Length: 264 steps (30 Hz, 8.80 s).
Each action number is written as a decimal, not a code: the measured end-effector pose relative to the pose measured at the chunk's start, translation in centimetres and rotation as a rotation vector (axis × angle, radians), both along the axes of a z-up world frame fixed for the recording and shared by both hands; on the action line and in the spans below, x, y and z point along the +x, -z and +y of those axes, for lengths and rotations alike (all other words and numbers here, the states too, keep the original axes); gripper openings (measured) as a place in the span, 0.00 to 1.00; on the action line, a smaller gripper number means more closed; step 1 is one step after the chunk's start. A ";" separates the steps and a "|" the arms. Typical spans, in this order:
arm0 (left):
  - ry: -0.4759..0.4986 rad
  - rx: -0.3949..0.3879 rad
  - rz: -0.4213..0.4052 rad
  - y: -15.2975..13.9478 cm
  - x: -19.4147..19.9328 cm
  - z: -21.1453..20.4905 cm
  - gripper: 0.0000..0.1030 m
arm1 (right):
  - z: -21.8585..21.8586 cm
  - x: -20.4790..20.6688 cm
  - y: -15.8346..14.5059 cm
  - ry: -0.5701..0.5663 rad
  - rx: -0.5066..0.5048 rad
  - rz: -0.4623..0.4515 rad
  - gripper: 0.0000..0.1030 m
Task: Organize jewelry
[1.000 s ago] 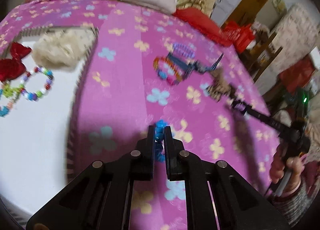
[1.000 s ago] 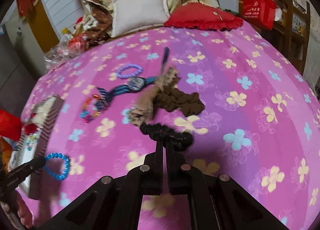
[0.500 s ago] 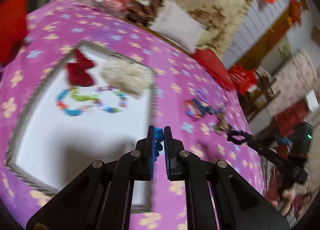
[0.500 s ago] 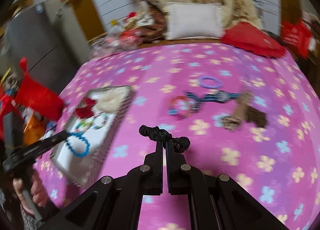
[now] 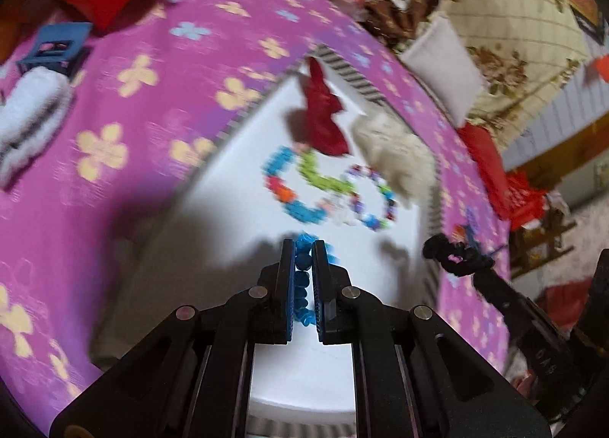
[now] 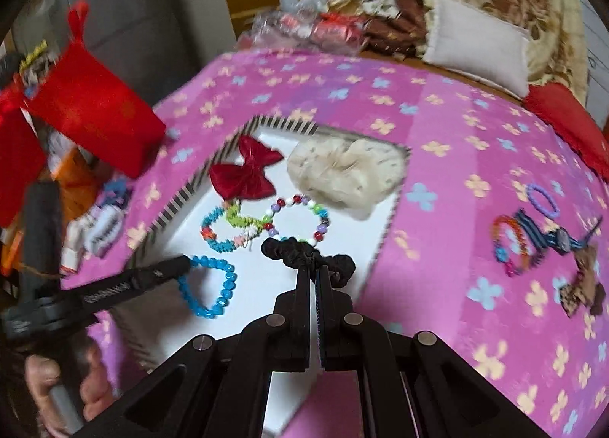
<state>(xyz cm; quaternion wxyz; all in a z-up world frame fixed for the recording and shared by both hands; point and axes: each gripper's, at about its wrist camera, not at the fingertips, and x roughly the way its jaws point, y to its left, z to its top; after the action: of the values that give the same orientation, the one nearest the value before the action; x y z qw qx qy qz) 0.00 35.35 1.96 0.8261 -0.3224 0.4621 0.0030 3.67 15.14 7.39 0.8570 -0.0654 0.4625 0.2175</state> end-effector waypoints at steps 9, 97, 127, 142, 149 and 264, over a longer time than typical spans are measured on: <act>-0.052 0.052 0.019 0.3 0.5 1.7 0.07 | 3.1 0.0 3.8 -0.064 -0.038 0.088 0.02; 0.554 0.281 -0.160 -1.9 -2.9 -25.6 0.50 | -30.8 -0.2 2.6 0.498 0.102 0.075 0.33; 0.554 0.197 -0.102 0.0 -1.0 -24.4 0.50 | -30.1 -2.9 5.8 0.404 -0.021 0.163 0.09; 0.532 0.289 -0.096 0.7 -1.9 -26.2 0.50 | -35.0 -14.2 2.6 0.441 0.049 -0.019 0.52; 0.593 0.215 -0.101 0.3 -1.1 -28.4 0.50 | -36.2 -15.7 3.4 0.454 0.014 -0.035 0.52; -0.062 0.031 -0.118 -4.2 -3.3 1.4 0.40 | 2.5 -3.8 4.7 -0.023 0.000 0.140 0.43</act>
<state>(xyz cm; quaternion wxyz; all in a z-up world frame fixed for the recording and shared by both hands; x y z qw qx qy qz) -3.31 36.76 6.13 0.8563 -0.3231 0.4025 0.0166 -0.12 17.69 2.72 0.8199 -0.0552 0.5207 0.2315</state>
